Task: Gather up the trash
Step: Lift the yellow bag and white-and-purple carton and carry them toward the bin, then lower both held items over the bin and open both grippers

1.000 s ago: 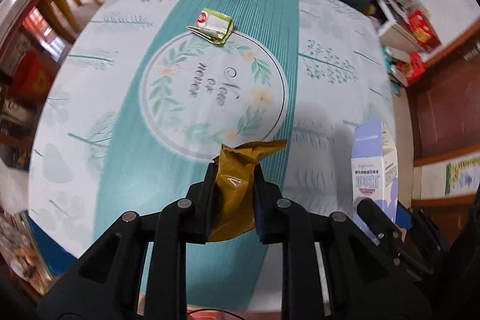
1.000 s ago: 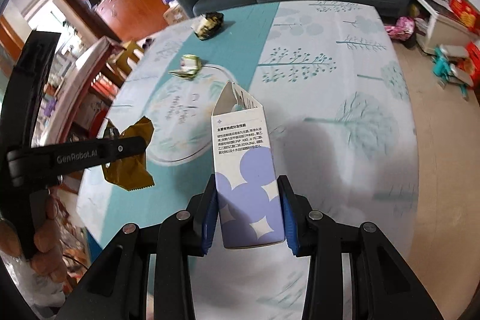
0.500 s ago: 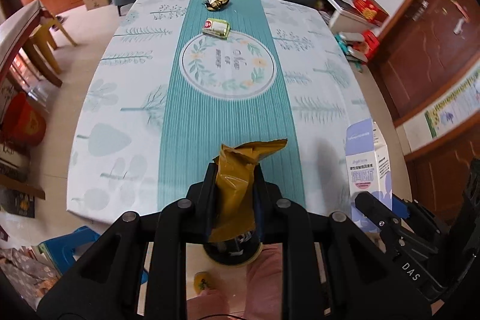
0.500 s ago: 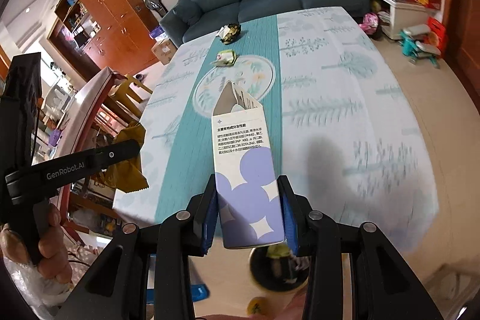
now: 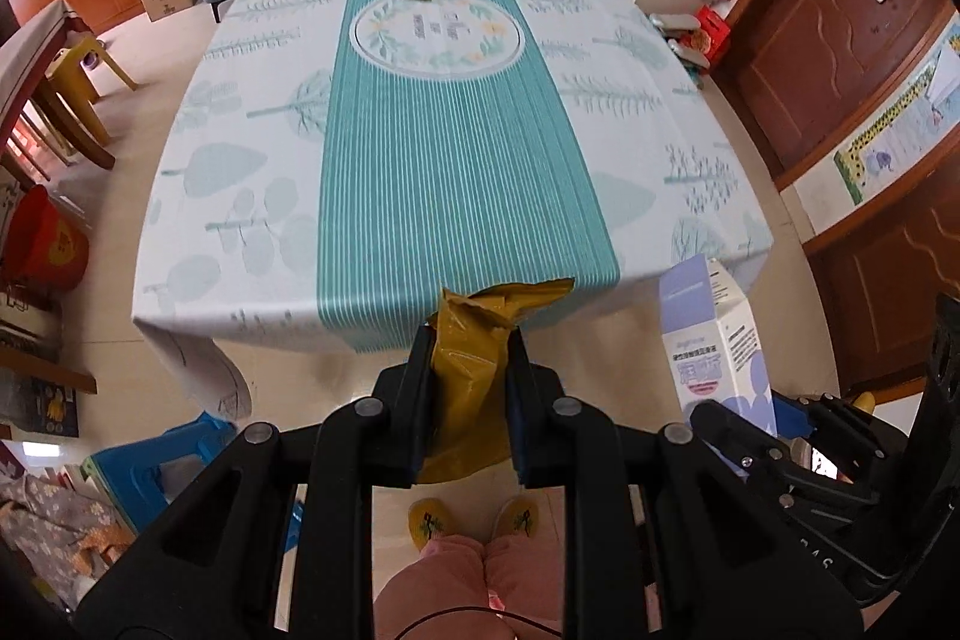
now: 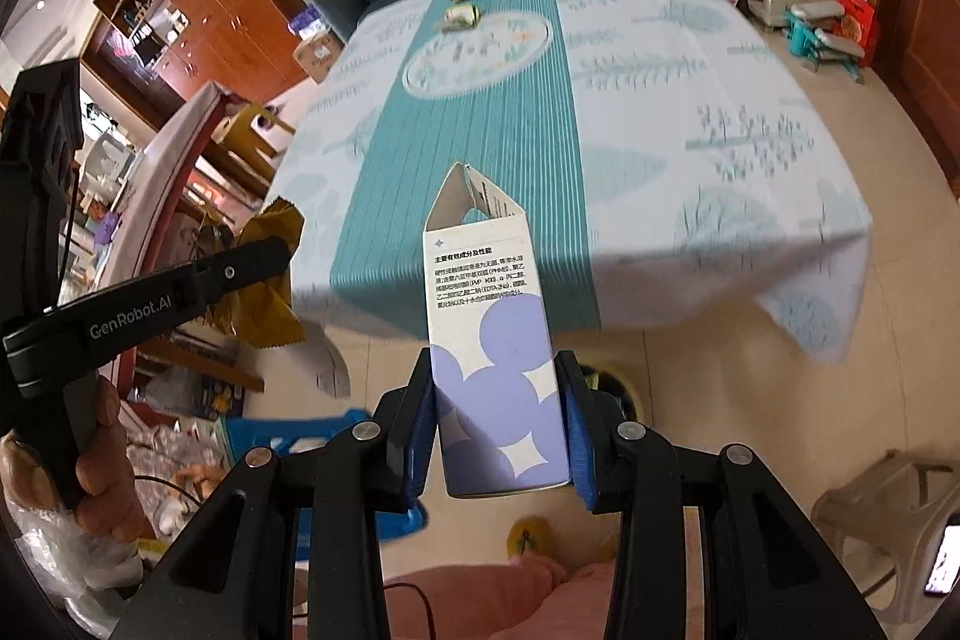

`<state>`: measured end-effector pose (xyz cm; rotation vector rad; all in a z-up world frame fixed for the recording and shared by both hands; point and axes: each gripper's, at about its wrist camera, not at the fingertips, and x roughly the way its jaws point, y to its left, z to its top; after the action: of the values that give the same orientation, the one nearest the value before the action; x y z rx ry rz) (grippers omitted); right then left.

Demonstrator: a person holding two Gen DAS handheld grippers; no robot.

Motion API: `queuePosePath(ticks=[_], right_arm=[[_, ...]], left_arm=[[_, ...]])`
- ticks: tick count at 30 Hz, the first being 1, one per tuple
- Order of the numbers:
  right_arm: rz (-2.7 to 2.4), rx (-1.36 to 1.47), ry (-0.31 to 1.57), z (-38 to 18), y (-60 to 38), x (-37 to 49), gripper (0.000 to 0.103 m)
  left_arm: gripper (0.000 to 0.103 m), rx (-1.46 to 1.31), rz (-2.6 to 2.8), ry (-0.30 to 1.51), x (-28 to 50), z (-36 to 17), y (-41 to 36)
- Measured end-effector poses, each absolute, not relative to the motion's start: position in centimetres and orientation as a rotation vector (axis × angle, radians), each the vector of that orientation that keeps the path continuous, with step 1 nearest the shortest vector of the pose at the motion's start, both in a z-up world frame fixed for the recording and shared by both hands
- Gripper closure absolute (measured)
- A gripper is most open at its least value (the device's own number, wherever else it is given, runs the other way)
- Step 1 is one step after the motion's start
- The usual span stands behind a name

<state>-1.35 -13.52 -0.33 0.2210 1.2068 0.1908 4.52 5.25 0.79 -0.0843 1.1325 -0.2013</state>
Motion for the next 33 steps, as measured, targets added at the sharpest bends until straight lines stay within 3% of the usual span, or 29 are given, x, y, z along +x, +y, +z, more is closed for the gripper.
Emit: queuePosePath(ticks=[10, 20, 33], right_arm=[[0.213, 0.23, 1.329, -7.8, -16.0, -4.8, 0.066], [0.181, 0.298, 1.47, -21.4, -17.9, -6.6, 0.066], [0.071, 0.38, 1.518, -36.5, -19.4, -4.6, 0.065]], left_arm=[[0.085, -0.067, -0.189, 1.209, 0.4, -5.9, 1.7], [0.085, -0.06, -0.161, 1.307, -1.2, -18.0, -0.6], [0.085, -0.106, -0.122, 1.393, 1.4, -33.2, -1.4]])
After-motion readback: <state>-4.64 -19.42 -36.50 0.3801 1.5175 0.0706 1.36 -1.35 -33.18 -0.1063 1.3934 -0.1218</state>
